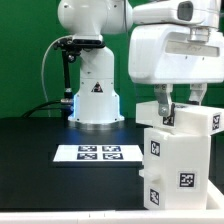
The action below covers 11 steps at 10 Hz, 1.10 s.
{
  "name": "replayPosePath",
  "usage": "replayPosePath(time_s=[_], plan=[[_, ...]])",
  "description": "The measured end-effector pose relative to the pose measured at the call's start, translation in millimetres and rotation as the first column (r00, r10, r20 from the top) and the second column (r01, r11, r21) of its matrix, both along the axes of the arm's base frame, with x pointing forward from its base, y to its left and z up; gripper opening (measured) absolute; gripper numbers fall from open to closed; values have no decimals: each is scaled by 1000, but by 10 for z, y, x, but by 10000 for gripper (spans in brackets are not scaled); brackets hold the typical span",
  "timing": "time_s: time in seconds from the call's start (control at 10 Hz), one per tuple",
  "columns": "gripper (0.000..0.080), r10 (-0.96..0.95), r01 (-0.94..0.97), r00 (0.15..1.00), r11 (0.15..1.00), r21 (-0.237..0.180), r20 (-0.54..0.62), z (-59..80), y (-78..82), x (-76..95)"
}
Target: Assemble cabinet
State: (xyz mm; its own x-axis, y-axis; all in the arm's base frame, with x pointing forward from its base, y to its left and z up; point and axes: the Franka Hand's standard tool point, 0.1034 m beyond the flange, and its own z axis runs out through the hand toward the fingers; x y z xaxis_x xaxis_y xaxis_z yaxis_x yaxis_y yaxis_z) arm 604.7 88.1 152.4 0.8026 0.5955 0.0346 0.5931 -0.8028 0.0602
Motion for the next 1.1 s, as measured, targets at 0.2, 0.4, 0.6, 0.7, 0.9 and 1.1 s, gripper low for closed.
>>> replayPosePath(time_s=[0.2,0.4,0.6,0.7,0.9,1.1], plan=[[551,-140,140,990,990,9,3,1,-2,1],[551,-326,325,945,945,26,19,-5,-13,16],[552,-528,527,849,848,48,22,-4,26,6],[552,-609,607,793,793,55,17,-2,41,1],[553,-722,720,692,691,66,12,6,8,3],[553,-713,711,701,700,64,13,2,6,2]])
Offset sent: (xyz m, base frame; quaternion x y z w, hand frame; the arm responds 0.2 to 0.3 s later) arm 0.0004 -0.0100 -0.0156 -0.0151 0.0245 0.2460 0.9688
